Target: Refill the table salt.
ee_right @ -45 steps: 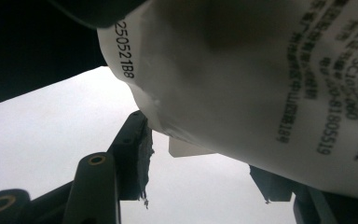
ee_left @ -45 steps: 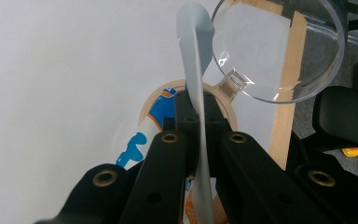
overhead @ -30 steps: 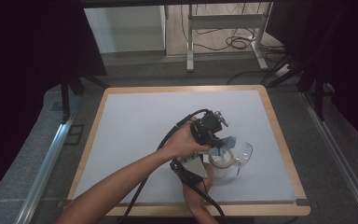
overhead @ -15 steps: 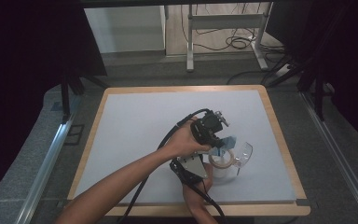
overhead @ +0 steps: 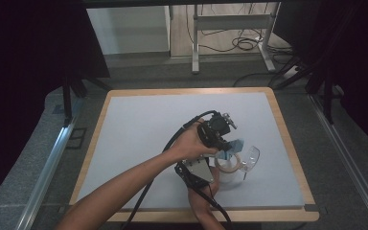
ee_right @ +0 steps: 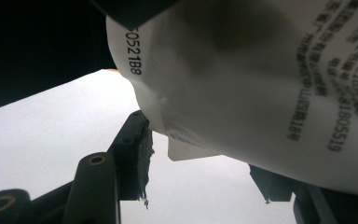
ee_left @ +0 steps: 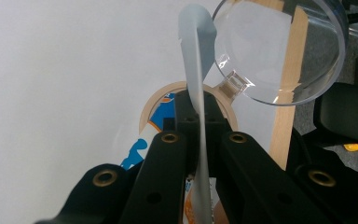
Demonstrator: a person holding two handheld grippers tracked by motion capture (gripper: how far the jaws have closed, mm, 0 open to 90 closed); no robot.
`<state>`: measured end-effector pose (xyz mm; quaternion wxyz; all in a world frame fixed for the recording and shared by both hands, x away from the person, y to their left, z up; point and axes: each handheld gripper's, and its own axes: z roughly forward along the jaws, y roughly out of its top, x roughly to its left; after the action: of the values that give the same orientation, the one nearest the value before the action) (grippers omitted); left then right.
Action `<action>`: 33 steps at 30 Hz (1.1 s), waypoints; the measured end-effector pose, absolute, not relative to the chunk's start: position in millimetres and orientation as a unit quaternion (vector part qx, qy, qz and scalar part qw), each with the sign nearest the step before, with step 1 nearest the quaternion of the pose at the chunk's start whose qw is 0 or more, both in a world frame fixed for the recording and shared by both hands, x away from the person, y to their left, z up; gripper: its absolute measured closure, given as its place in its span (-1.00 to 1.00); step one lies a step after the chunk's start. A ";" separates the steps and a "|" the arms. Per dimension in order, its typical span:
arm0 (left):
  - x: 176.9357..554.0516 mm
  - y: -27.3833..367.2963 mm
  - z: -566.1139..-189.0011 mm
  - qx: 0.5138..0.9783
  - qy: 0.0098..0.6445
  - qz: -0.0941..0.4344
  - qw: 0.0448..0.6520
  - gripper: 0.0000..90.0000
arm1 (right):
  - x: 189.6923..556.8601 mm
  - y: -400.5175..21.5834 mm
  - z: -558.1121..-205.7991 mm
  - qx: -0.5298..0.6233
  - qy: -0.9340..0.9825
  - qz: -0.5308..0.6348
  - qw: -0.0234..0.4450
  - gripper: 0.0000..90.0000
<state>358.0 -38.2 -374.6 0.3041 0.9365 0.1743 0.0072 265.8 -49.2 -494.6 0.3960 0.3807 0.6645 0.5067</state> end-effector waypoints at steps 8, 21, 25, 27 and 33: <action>358.8 -38.0 -374.3 0.937 0.176 0.007 0.301 1.00 | 266.3 -48.7 -494.6 0.381 0.665 0.506 0.395 0.01; 357.8 -37.5 -372.6 0.937 0.174 0.008 0.301 1.00 | 265.7 -47.7 -493.2 0.378 0.665 0.506 0.400 0.01; 358.1 -38.0 -373.1 0.938 0.175 0.008 0.300 1.00 | 265.6 -47.7 -493.5 0.379 0.665 0.506 0.399 0.01; 358.1 -38.5 -373.6 0.938 0.176 0.007 0.300 1.00 | 265.7 -47.8 -493.7 0.379 0.664 0.505 0.399 0.01; 358.8 -40.0 -375.4 0.938 0.175 0.005 0.299 1.00 | 265.8 -48.3 -494.7 0.382 0.663 0.507 0.396 0.01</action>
<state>358.8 -40.0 -375.4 0.2987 0.9382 0.1746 0.0050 265.8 -48.3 -494.7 0.3964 0.3820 0.6635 0.5067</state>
